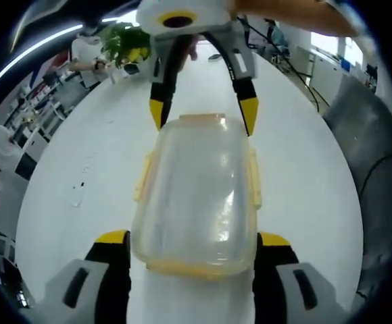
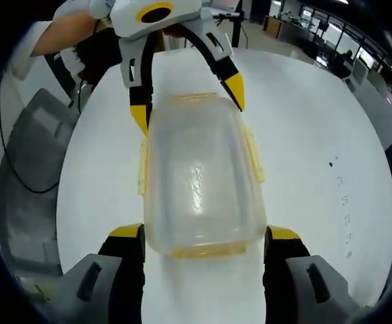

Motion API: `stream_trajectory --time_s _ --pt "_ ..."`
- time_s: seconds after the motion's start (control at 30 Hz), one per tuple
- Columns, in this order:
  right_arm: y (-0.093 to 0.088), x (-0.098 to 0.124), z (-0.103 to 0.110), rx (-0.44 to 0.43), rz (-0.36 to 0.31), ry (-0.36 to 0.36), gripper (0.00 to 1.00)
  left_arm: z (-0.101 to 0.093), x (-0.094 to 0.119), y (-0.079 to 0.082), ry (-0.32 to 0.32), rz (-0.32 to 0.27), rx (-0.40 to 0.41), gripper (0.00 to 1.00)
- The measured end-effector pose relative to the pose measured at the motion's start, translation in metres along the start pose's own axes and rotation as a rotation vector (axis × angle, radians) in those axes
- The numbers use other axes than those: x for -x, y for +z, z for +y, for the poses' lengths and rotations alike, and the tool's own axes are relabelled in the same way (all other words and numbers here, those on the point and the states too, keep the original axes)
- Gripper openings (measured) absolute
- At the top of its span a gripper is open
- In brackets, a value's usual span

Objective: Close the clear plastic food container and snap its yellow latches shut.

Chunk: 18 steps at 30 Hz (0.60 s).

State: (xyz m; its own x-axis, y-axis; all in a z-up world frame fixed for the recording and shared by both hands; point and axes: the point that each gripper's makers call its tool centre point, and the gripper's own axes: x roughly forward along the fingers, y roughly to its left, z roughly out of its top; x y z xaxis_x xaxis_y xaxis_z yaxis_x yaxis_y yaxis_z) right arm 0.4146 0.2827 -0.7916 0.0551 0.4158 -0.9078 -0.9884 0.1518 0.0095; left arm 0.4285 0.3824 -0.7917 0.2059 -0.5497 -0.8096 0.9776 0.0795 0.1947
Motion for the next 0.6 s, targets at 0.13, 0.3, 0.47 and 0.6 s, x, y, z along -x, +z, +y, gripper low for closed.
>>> stream_trajectory --time_s 0.13,0.3,0.47,0.6 --pt "0.0002 -0.0003 -0.0006 0.001 0.0 -0.004 0.69 0.0004 0.0002 0.0002 0.002 -0.013 0.003 0.71" --pt "0.0005 -0.0007 -0.0008 -0.006 -0.001 -0.013 0.7 0.0006 0.0004 0.0003 0.01 -0.026 0.007 0.72" --pt "0.0048 0.0011 -0.0014 -0.025 -0.021 -0.019 0.74 0.0021 0.0023 0.0013 0.025 -0.037 0.014 0.73" --pt "0.0084 0.0056 -0.0017 -0.033 -0.035 -0.025 0.76 0.0031 0.0056 0.0025 0.031 -0.046 0.022 0.76"
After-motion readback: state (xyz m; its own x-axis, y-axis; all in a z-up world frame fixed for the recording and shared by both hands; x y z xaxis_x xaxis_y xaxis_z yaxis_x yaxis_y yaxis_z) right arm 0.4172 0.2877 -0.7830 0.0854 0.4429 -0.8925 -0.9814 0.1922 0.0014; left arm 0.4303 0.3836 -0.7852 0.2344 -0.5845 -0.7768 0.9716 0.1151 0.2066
